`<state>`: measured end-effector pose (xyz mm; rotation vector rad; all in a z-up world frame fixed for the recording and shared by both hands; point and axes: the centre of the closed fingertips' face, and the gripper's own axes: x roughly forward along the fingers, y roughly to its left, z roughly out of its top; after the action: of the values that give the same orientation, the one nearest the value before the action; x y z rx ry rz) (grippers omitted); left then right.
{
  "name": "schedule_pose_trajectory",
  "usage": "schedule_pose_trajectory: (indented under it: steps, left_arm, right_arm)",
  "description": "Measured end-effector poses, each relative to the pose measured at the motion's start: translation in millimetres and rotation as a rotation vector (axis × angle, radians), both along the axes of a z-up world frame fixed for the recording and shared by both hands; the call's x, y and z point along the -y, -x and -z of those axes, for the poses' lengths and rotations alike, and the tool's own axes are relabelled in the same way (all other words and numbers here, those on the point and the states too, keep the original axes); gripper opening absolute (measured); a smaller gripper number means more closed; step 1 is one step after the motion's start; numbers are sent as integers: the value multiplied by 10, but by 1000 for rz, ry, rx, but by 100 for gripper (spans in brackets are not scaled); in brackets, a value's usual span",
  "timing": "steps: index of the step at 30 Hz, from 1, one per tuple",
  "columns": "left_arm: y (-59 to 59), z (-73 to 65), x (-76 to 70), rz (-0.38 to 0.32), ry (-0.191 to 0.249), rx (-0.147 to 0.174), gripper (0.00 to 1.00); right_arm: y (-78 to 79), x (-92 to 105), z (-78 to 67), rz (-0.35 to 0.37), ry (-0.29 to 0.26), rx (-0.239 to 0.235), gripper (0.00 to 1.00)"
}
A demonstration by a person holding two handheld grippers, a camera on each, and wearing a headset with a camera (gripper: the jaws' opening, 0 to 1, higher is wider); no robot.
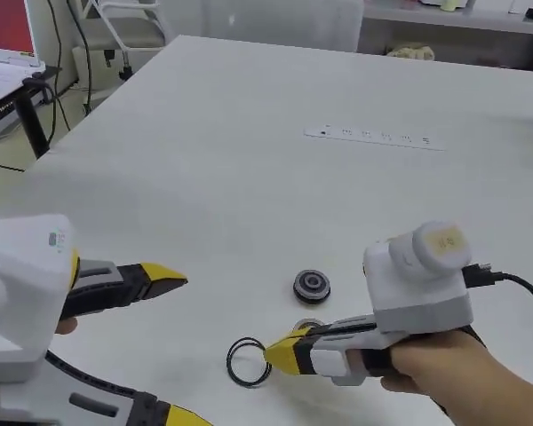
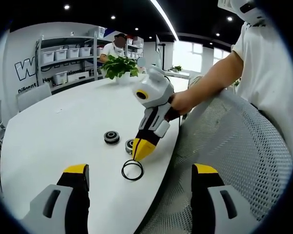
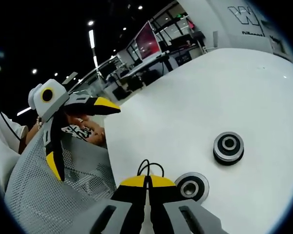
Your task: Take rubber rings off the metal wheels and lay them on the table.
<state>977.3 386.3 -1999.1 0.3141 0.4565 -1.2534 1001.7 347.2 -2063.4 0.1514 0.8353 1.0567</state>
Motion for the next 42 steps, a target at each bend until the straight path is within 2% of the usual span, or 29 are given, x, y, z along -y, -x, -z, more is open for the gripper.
schedule_pose_trajectory:
  steps: [10, 14, 25, 33, 39, 42]
  left_arm:
    - [3, 7, -2, 2, -5, 0, 83]
    - [2, 8, -2, 3, -5, 1, 83]
    - [5, 11, -5, 6, -8, 2, 83]
    - [8, 18, -7, 9, -12, 3, 83]
    - [16, 34, -7, 14, -22, 3, 82]
    - [14, 36, -9, 13, -24, 5, 82]
  right_arm:
    - [-19, 31, 26, 18, 6, -16, 0]
    - [-18, 42, 53, 10, 23, -3, 0]
    - [-55, 52, 44, 21, 26, 8, 0]
    - [-97, 54, 16, -20, 99, 132, 3]
    - [-129, 103, 29, -17, 117, 144, 0]
    - [-149, 111, 6, -8, 110, 147, 0]
